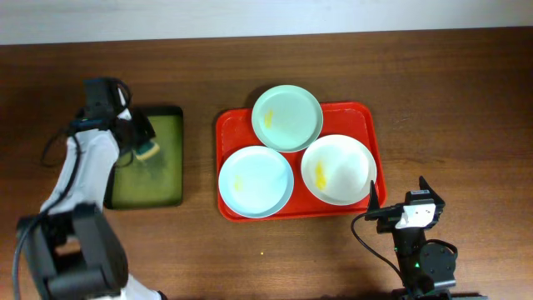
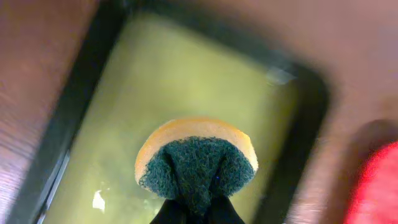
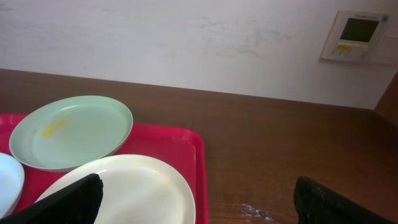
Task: Clean dirty plates on tray and stack at the side
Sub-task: 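Dip the held sponge in the soapy water with the left gripper, then move the sponge with the left gripper onto the light blue plate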
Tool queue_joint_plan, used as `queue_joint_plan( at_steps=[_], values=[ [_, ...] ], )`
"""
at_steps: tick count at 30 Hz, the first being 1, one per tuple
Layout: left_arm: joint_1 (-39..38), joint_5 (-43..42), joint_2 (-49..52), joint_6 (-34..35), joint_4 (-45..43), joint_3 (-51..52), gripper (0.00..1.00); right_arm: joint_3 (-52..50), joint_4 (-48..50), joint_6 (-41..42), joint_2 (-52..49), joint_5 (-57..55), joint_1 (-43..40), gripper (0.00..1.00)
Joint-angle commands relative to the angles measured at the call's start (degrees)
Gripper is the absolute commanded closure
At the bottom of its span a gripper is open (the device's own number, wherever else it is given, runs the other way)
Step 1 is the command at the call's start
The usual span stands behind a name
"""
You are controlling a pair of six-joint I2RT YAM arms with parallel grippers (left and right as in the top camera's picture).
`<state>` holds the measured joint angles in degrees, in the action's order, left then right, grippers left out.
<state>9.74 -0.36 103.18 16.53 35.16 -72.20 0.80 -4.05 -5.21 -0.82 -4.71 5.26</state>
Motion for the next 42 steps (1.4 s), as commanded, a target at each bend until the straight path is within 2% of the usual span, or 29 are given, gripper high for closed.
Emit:
queue_joint_plan(
  at_steps=[1,4,7,11,17,20,23,26,30,34,38,42],
  values=[
    [0.07,2.08,5.75,0.11,0.81,1.66,1.00,-0.48,-0.17,-0.52,0.09,-0.48,-0.42,0.01],
    [0.15,2.08,3.67,0.11,3.41,-0.44,1.00,-0.48,-0.17,-0.52,0.09,-0.48,-0.42,0.01],
    [0.13,2.10,-2.51,0.11,8.20,-4.87,1.00,-0.48,-0.17,-0.52,0.09,-0.48,-0.42,0.01],
    [0.02,2.19,-9.14,0.13,8.85,-5.27,1.00,-0.48,-0.17,-0.52,0.09,-0.48,-0.42,0.01],
    [0.02,2.10,-4.04,0.15,2.91,3.74,1.00,-0.48,-0.17,-0.52,0.09,-0.48,-0.42,0.01],
    [0.09,2.12,-1.84,0.00,3.76,4.17,1.00,-0.48,-0.17,-0.52,0.09,-0.48,-0.42,0.01],
    [0.17,2.12,-4.87,-2.91,8.37,0.20,1.00,-0.48,-0.17,-0.52,0.09,-0.48,-0.42,0.01],
    [0.04,1.64,-9.55,-2.91,12.68,-4.70,1.00,-0.48,-0.17,-0.52,0.09,-0.48,-0.42,0.01],
    [-0.87,1.46,-14.91,-2.89,13.75,-5.49,1.00,-0.48,-0.17,-0.52,0.09,-0.48,-0.42,0.01],
    [-4.26,-6.71,-14.16,-2.91,14.56,-1.92,1.00,-0.48,-0.17,-0.52,0.09,-0.48,-0.42,0.01],
    [-9.62,-7.87,-12.33,-2.93,14.86,2.01,1.00,-0.48,-0.17,-0.52,0.09,-0.48,-0.42,0.01],
    [-18.67,-14.86,-12.50,-5.07,14.82,2.21,1.00,-0.48,-0.17,-0.52,0.09,-0.48,-0.42,0.02]
  ],
)
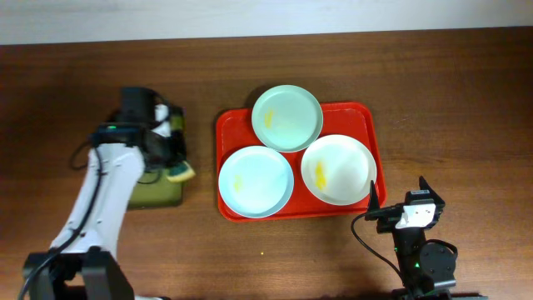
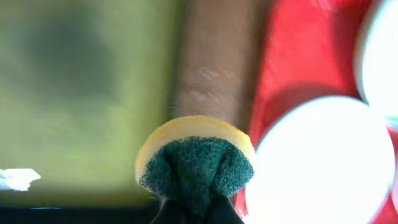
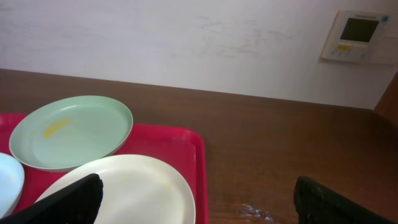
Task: Clean dirty plates on tray and stack at the side
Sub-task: 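Move the sponge with the left gripper onto the light blue plate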
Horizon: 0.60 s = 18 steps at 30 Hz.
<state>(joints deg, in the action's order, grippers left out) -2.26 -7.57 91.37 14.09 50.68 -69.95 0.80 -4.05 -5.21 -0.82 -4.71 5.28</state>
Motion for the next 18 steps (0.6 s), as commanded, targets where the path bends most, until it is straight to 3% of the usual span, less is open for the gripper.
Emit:
queue_joint_plan(
  at_steps=[1,8,16,18],
  values=[
    [-9.94,-7.67,-0.68,-2.32,-1.16,-0.04,1.00,-0.48,-0.17,-0.52,0.09,-0.48,-0.44,0.01],
    [-21.94,4.52,0.04,7.45,-2.75,-0.02,1.00,-0.48,-0.17,-0.52,0.09,-0.48,-0.44,0.01],
    [-22.99,5.27,0.24,9.31,-2.56,0.98,1.00,-0.48,-0.04,-1.05,0.09,-0.94,-0.44,0.01],
    [-22.99,5.27,0.35,9.29,-2.62,1.81,1.00,-0.48,4.44,-0.66,0.09,0.48,-0.44,0.01]
  ],
)
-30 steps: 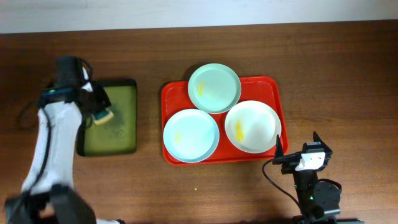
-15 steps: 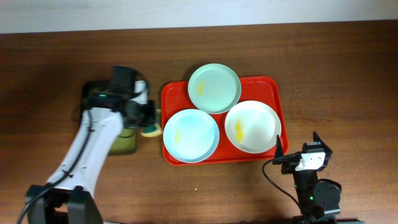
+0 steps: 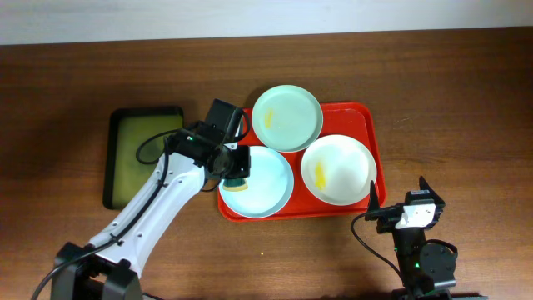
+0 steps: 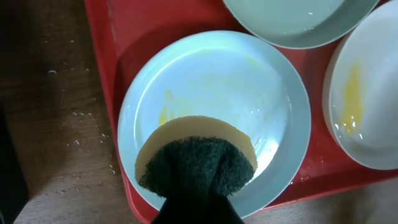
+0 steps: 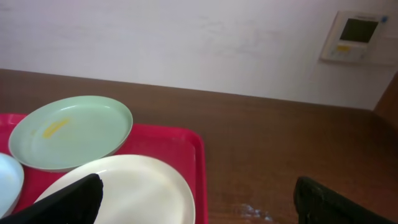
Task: Clean dirty plates on tray and stack at the side
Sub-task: 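Move the sponge with the left gripper onto the light blue plate, then reach the right gripper to the light blue plate rim and grasp it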
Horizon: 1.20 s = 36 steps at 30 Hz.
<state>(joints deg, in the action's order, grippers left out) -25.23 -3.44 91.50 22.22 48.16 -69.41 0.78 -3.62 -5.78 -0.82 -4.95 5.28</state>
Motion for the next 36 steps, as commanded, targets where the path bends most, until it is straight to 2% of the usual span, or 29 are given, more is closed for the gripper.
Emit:
queue_joint_plan(
  at_steps=[1,2,4,5,7,9,11,12,14,16,17,20,22,24,26,28,29,31,34,36],
  values=[
    [-0.02,1.14,0.26,1.16,-0.22,1.70,1.00,-0.46,7.28,4.17,0.09,7.80,-0.44,0.01],
    [-0.02,1.14,0.26,1.18,-0.35,2.01,1.00,-0.46,8.46,7.87,0.09,13.92,-0.44,0.01],
    [-0.02,1.14,0.33,1.18,-0.94,2.38,1.00,-0.46,9.01,20.13,0.09,36.83,-0.44,0.01],
    [-0.02,1.11,0.33,1.18,-1.11,2.43,1.00,-0.46,10.99,23.58,0.09,43.41,-0.42,0.01],
    [-0.02,1.11,0.33,1.18,-1.25,2.43,1.00,-0.46,18.84,27.93,0.09,46.18,-0.44,0.01],
    [-0.02,1.09,0.33,1.16,-1.16,2.43,1.00,-0.31,39.01,33.81,0.09,43.67,-0.44,0.01],
    [-0.02,1.09,0.33,1.16,-1.16,2.43,1.00,1.92,52.24,33.70,0.09,33.66,-0.46,0.01],
    [-0.02,1.09,0.33,1.16,-1.18,2.43,1.00,4.13,52.68,33.70,0.09,28.20,-0.48,0.01],
    [-0.02,1.09,0.33,1.16,-1.18,2.43,1.00,11.13,44.02,31.10,-0.26,21.86,-0.48,0.01],
    [-0.02,1.09,0.33,1.16,-1.18,2.43,1.00,22.95,23.34,21.24,-2.75,21.51,-0.48,0.01],
    [-0.02,1.09,0.33,1.16,-1.18,2.43,1.00,30.62,8.41,16.02,-5.90,19.56,-0.48,0.01],
    [-0.02,1.09,0.33,1.16,-1.18,2.43,1.00,47.87,-25.27,5.01,-18.47,14.27,-0.48,0.01],
    [-0.02,1.11,0.33,1.38,-1.20,2.43,1.00,54.34,-38.05,2.82,-26.21,18.12,-0.48,0.01],
    [-0.02,0.96,0.33,1.38,-1.44,2.43,1.00,57.96,-46.73,3.23,-33.86,28.59,-0.44,0.01],
    [-0.02,0.87,0.33,1.38,-1.62,2.43,1.00,57.81,-47.91,3.23,-40.72,39.15,-0.44,0.01],
    [-0.02,0.87,0.33,1.36,-1.60,2.43,1.00,57.79,-45.29,4.90,-48.52,45.68,-0.44,0.28],
    [-0.02,0.85,0.33,1.38,-1.62,2.43,1.00,57.79,-43.67,7.89,-53.09,46.69,-0.39,0.28],
    [-0.02,0.85,0.33,1.36,-1.60,2.43,1.00,57.81,-42.34,9.75,-59.95,45.27,0.39,0.31],
    [-0.02,0.87,0.33,1.36,-1.62,2.43,1.00,57.86,-40.81,15.63,-69.46,38.80,2.97,0.48],
    [-0.02,0.87,0.33,1.36,-1.62,2.43,1.00,57.94,-37.90,16.85,-76.15,36.85,6.01,0.49]
  ],
)
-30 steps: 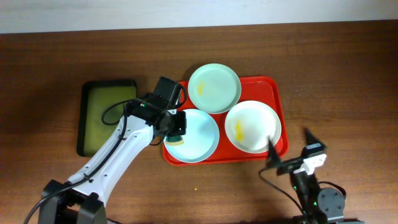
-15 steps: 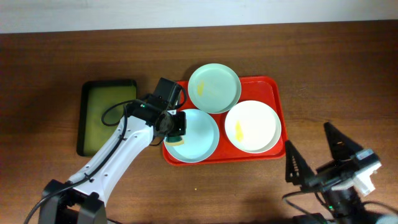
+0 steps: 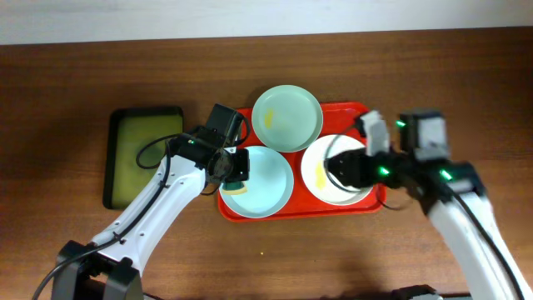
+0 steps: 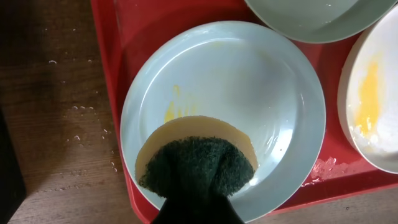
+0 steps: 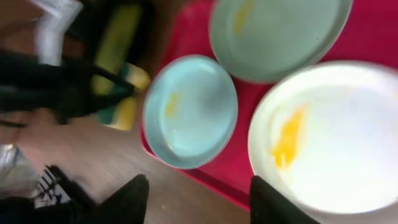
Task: Clean dirty plates on tray and stack at the side
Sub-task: 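Reach the right gripper to the light blue plate rim and grasp it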
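A red tray [image 3: 373, 117] holds a green plate [image 3: 287, 117], a light blue plate [image 3: 271, 179] and a white plate [image 3: 333, 162], each with a yellow smear. My left gripper [image 3: 236, 169] is shut on a yellow-and-green sponge [image 4: 196, 155] at the left part of the blue plate [image 4: 249, 87], beside its smear [image 4: 172, 111]. My right gripper [image 3: 343, 171] hangs open over the white plate [image 5: 336, 143], its fingers [image 5: 134, 199] wide apart with nothing between them. The right wrist view is blurred.
A dark tray of greenish liquid [image 3: 141, 158] lies left of the red tray. Water drops mark the wooden table [image 4: 56, 124] beside the red tray's left edge. Bare wood lies to the right of the red tray [image 3: 466, 100].
My right arm has left the table's front edge and now hangs open over the white plate. The left gripper with the sponge sits at nearly the same spot on the blue plate.
The left gripper held the sponge over the tray of greenish liquid. Then it was at that tray's right edge, then on the blue plate, where it remains. The right arm stayed parked at the front edge at every earlier moment and is now over the white plate.
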Tool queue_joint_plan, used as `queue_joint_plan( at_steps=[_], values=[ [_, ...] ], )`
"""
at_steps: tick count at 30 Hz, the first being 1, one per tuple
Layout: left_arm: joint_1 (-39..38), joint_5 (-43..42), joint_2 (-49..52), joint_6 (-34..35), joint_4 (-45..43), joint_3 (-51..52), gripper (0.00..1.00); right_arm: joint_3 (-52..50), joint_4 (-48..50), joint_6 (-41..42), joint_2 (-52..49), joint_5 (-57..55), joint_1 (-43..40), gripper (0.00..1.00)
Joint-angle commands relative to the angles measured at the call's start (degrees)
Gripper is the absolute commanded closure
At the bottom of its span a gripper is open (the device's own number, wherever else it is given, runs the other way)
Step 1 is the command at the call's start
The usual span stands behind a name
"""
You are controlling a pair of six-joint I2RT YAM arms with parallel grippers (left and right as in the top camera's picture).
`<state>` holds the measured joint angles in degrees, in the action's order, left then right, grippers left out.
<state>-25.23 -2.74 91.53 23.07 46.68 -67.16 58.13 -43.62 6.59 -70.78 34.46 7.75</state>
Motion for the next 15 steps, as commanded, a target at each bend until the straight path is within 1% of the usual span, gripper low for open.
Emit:
queue_joint_plan(
  at_steps=[1,5,6,11,15],
  values=[
    [-0.02,0.15,0.31,0.50,-0.11,0.17,1.00,0.76,3.52,4.70,-9.07,-4.11,5.22,0.49],
    [-0.02,-0.02,0.31,0.50,-0.13,0.17,1.00,2.93,5.31,7.28,-17.05,-11.56,10.56,0.49],
    [-0.02,-0.02,0.31,0.50,-0.11,0.17,1.00,5.49,4.50,7.50,-21.38,-14.29,12.90,0.49],
    [-0.02,-0.02,0.31,0.50,-0.13,0.17,1.00,14.51,-2.58,7.37,-30.40,-15.69,15.37,0.48],
    [-0.02,-0.04,0.31,0.50,-0.15,0.17,1.00,17.53,-1.33,6.38,-33.38,-16.85,16.33,0.48]
  ],
)
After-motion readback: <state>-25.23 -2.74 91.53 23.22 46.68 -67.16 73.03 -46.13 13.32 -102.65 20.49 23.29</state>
